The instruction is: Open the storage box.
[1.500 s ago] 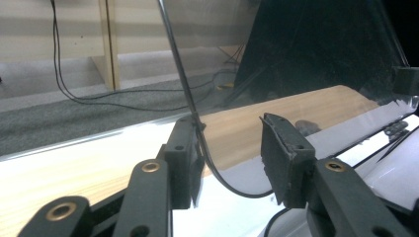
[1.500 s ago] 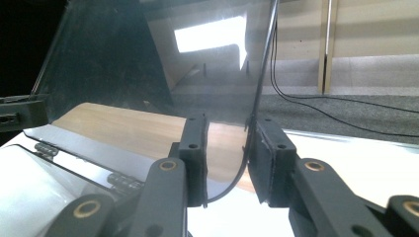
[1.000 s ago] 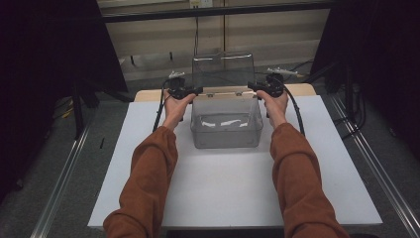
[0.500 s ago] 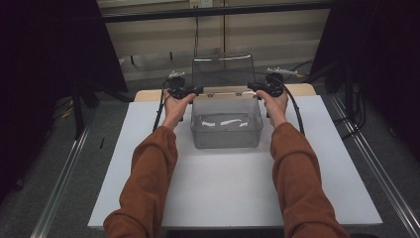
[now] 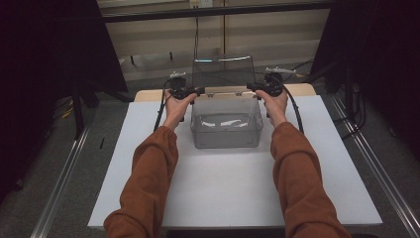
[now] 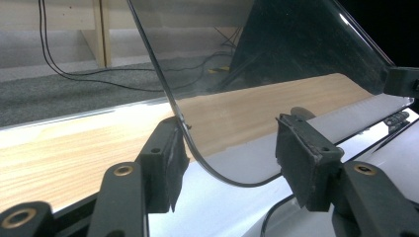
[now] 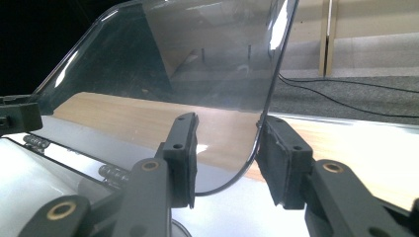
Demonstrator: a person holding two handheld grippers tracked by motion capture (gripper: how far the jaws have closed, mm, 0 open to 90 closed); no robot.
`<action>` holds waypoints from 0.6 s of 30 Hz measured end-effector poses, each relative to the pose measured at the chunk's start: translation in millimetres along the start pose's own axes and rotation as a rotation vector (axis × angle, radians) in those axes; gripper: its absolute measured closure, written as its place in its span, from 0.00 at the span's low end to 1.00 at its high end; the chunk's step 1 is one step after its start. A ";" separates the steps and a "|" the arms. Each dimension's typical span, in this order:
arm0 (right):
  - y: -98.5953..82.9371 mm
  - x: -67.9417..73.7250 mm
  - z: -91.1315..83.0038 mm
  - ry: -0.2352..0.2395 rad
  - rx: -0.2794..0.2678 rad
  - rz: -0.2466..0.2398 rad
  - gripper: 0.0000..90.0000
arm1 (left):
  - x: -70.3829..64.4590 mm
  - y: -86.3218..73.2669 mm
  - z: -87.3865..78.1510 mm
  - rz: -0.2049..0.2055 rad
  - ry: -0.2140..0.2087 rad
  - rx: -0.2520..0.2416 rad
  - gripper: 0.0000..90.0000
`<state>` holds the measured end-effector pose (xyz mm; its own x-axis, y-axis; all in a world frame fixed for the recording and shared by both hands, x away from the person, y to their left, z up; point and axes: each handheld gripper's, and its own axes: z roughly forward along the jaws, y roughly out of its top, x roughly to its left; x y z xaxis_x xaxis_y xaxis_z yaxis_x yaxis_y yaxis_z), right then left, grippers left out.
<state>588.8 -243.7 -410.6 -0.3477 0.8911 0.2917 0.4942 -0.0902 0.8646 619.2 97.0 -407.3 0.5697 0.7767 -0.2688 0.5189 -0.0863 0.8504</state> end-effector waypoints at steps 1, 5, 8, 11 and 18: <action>0.1 -0.1 0.1 0.001 0.001 0.001 0.65 | 0.0 0.0 0.1 -0.002 0.000 0.000 0.49; 0.3 -0.2 0.3 0.003 0.005 0.005 0.65 | 0.2 0.5 0.0 -0.005 -0.003 0.007 0.49; 0.8 -0.3 0.4 0.002 0.013 0.007 0.65 | 0.6 0.9 -0.1 0.000 -0.001 0.012 0.49; -0.4 2.3 1.7 -0.012 0.011 -0.003 0.61 | 1.0 0.7 0.2 -0.001 0.005 0.014 0.49; -1.9 2.0 4.3 0.004 0.022 0.003 0.55 | 3.2 0.1 1.4 -0.027 -0.007 0.013 0.48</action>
<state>590.6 -239.9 -413.4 -0.3488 0.8892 0.2960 0.5131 -0.0831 0.8543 622.0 98.6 -408.8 0.5601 0.7741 -0.2949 0.5425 -0.0737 0.8368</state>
